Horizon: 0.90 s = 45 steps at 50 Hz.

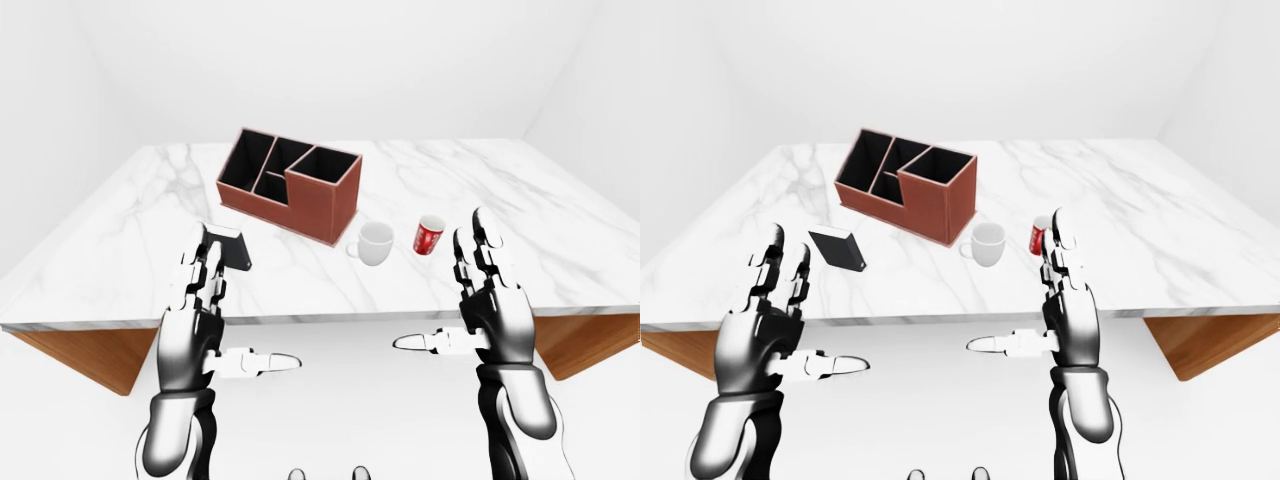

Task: Pick up the red mug and place it to the right of the caddy.

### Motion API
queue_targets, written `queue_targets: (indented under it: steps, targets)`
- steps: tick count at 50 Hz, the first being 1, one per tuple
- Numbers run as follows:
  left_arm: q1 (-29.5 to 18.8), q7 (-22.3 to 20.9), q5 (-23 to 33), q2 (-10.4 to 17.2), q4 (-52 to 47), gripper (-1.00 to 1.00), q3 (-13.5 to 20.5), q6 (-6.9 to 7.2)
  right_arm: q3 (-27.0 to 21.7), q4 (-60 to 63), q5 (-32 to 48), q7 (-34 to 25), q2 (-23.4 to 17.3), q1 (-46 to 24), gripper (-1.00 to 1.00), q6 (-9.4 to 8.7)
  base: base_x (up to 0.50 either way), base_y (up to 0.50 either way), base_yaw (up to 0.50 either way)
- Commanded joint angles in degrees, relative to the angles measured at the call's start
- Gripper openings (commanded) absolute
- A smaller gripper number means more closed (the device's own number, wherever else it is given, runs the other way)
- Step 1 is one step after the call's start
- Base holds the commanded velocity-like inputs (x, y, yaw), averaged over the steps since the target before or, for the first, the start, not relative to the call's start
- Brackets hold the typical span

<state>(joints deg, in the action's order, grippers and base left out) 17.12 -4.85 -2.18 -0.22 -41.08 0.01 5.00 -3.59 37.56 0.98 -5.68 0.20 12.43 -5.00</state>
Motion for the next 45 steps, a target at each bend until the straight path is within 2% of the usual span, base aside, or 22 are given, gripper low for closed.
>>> queue_targets:
  steps: [1,45]
  targets:
    - [0.4,-0.13,0.06,-0.05,-0.56,1.0,-0.07,0.0,-0.23,0.29,-0.07,-0.34,0.05,0.08,1.0,0.0,0.5,0.0,0.0]
    - [0.9,-0.36,-0.16,-0.19,-2.08,1.0,0.26,0.0,-0.25,0.49,0.14,-0.59,0.11,0.43,1.0,0.0,0.5,0.0,0.0]
